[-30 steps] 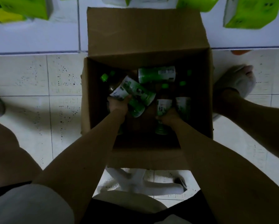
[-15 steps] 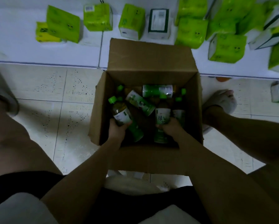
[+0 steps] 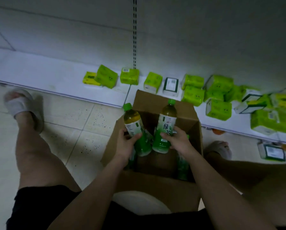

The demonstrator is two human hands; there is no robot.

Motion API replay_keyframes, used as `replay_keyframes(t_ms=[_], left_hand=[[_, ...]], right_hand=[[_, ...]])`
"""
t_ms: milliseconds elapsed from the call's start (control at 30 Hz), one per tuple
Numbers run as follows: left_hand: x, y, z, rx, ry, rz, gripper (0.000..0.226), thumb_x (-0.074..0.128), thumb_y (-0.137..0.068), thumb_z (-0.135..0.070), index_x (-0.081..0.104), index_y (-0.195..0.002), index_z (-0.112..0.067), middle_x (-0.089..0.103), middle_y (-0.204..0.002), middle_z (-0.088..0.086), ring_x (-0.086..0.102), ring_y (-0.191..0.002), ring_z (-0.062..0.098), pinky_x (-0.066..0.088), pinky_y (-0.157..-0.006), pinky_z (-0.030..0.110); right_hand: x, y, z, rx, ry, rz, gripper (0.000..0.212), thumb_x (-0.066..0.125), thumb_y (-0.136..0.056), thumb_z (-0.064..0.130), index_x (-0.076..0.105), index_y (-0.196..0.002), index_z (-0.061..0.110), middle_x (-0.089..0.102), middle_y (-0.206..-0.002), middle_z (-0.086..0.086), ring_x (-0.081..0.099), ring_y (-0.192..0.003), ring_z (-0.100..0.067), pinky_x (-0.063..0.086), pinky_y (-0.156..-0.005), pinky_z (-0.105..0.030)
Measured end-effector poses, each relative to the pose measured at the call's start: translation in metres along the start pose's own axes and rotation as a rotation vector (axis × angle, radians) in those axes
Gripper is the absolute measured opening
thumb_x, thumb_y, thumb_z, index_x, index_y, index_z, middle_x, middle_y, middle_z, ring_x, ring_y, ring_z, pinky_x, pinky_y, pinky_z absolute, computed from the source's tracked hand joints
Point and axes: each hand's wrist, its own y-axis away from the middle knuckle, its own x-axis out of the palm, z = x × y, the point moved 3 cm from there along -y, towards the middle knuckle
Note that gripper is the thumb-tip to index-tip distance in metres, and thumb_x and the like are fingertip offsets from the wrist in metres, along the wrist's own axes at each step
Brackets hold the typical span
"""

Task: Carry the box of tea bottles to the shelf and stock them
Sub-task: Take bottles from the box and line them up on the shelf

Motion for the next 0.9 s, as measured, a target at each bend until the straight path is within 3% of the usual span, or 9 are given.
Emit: replay_keyframes(t_ms=[100,200,367,500,633,700,800,900], left_hand=[[0.001,0.010,-0.027,0.060,0.083,0.021,0.048,0.074,-0.081,-0.019,0.048,-0.121,-0.017,0.062,-0.122,0.007,0.062,-0.111,0.024,0.053,-0.095,0.047],[0.000,0.016,-0.057,0.138,0.097,0.008,0.048,0.077,-0.078,-0.022,0.049,-0.117,-0.018,0.065,-0.116,0.006,0.065,-0.106,0.024,0.055,-0.091,0.047],[0.004,0.023,-0.143,0.344,0.130,0.097,0.033,0.073,-0.081,-0.009,0.052,-0.103,-0.020,0.067,-0.108,0.014,0.069,-0.096,0.025,0.059,-0.075,0.034],[0.007,0.038,-0.239,0.548,0.155,0.184,0.032,0.068,-0.083,0.000,0.051,-0.106,-0.015,0.070,-0.102,0.013,0.070,-0.088,0.018,0.059,-0.073,0.025],[0.006,0.049,-0.324,0.711,0.148,0.246,0.029,0.065,-0.085,-0.002,0.052,-0.103,-0.021,0.072,-0.096,0.004,0.071,-0.085,0.012,0.059,-0.076,0.025],[0.006,0.052,-0.364,0.766,0.128,0.250,0.027,0.065,-0.086,-0.004,0.052,-0.105,-0.019,0.072,-0.097,0.005,0.070,-0.086,0.013,0.057,-0.073,0.025],[0.006,0.055,-0.419,0.833,0.091,0.255,0.034,0.066,-0.087,-0.011,0.050,-0.116,-0.015,0.070,-0.110,0.011,0.069,-0.100,0.020,0.056,-0.083,0.034],[0.011,0.057,-0.460,0.883,0.085,0.280,0.039,0.066,-0.087,-0.012,0.046,-0.121,-0.015,0.069,-0.112,0.003,0.068,-0.102,0.014,0.056,-0.080,0.028]], right_hand=[[0.002,0.014,0.038,-0.131,-0.036,-0.005,0.037,0.075,-0.081,0.011,0.061,-0.115,0.018,0.069,-0.118,-0.004,0.066,-0.106,-0.020,0.053,-0.095,-0.045],[-0.001,0.031,0.075,-0.236,-0.023,-0.002,0.045,0.074,-0.081,0.007,0.059,-0.122,0.012,0.069,-0.117,-0.006,0.067,-0.105,-0.019,0.057,-0.089,-0.036],[-0.015,0.060,0.152,-0.440,0.030,-0.008,0.043,0.076,-0.076,-0.001,0.061,-0.101,0.030,0.072,-0.100,0.004,0.071,-0.087,-0.003,0.058,-0.078,-0.021],[-0.029,0.087,0.228,-0.596,0.010,-0.009,0.049,0.075,-0.074,-0.003,0.060,-0.112,0.023,0.072,-0.100,0.006,0.071,-0.090,-0.004,0.058,-0.082,-0.022],[-0.042,0.116,0.301,-0.760,-0.011,-0.088,0.049,0.074,-0.077,-0.002,0.055,-0.115,0.023,0.065,-0.096,0.017,0.063,-0.076,0.019,0.051,-0.070,-0.005],[-0.050,0.126,0.334,-0.837,-0.025,-0.124,0.049,0.072,-0.080,0.000,0.055,-0.121,0.020,0.064,-0.094,0.018,0.062,-0.072,0.021,0.050,-0.064,-0.003],[-0.064,0.133,0.375,-0.909,-0.033,-0.193,0.062,0.074,-0.080,0.010,0.049,-0.137,0.014,0.065,-0.111,0.007,0.064,-0.092,0.006,0.054,-0.082,-0.016],[-0.078,0.130,0.405,-0.938,0.008,-0.267,0.074,0.077,-0.079,0.018,0.041,-0.144,0.014,0.057,-0.134,0.001,0.053,-0.121,-0.013,0.046,-0.101,-0.032]])
